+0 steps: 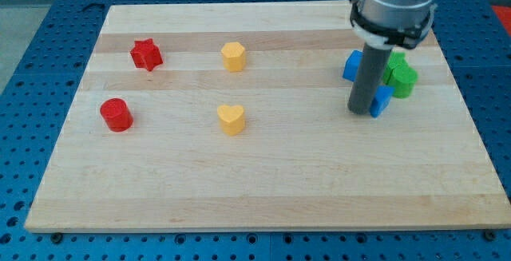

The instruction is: Move blue cube right a bit

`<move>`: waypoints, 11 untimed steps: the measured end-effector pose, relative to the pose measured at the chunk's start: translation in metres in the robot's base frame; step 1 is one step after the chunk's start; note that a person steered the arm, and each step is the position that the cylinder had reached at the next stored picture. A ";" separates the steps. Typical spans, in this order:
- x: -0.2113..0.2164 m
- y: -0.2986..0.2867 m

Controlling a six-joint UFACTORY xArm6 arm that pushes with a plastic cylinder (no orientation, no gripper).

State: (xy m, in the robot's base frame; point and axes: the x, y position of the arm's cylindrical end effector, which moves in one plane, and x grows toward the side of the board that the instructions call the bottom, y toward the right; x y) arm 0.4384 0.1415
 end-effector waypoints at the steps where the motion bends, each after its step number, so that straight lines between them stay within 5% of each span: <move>1: -0.010 0.003; 5: -0.030 -0.032; 6: -0.081 -0.032; 11: -0.068 -0.024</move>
